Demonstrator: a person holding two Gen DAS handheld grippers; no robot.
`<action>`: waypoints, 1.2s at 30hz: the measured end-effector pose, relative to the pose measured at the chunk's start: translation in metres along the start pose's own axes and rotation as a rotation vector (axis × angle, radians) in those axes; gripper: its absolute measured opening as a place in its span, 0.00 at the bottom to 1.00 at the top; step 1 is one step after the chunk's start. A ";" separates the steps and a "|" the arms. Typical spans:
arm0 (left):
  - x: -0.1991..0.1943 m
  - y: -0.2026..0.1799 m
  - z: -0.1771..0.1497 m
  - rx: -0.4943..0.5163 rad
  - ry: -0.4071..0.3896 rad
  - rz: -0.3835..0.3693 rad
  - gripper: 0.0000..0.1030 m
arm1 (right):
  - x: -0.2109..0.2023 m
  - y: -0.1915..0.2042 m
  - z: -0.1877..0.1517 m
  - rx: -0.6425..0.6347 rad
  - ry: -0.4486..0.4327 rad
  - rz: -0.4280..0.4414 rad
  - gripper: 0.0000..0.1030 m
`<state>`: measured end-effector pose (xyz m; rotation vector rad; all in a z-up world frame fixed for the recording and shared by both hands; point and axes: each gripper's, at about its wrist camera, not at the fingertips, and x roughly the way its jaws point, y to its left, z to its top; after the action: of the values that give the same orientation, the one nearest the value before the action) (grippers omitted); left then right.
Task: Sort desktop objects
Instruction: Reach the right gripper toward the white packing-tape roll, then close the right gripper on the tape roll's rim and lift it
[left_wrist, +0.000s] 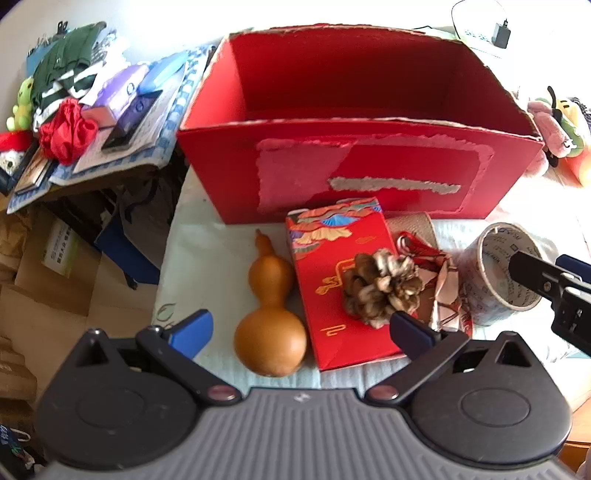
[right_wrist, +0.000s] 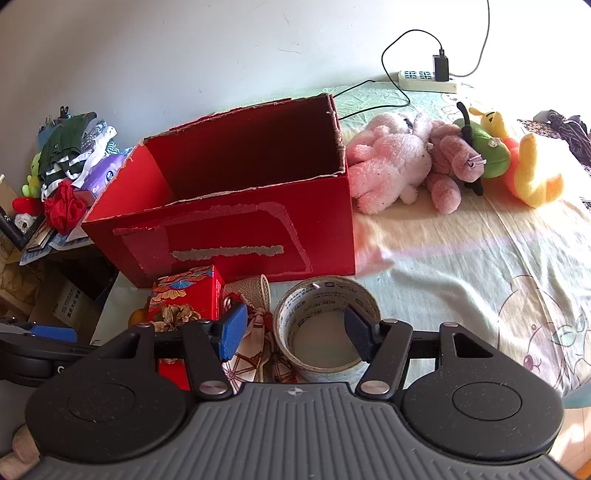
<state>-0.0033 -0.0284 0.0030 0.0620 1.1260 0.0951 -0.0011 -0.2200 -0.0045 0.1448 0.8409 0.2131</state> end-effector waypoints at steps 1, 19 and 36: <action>-0.001 -0.002 0.000 0.003 -0.002 0.000 0.99 | 0.000 -0.001 0.000 0.001 -0.002 -0.001 0.61; -0.008 -0.043 0.022 0.042 0.009 -0.045 0.99 | 0.011 -0.047 0.010 0.052 0.057 -0.038 0.61; -0.002 -0.089 0.036 0.091 0.040 -0.378 0.79 | 0.047 -0.085 0.013 0.059 0.169 0.038 0.54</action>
<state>0.0317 -0.1172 0.0117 -0.0723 1.1636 -0.2928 0.0501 -0.2910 -0.0482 0.2002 1.0139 0.2383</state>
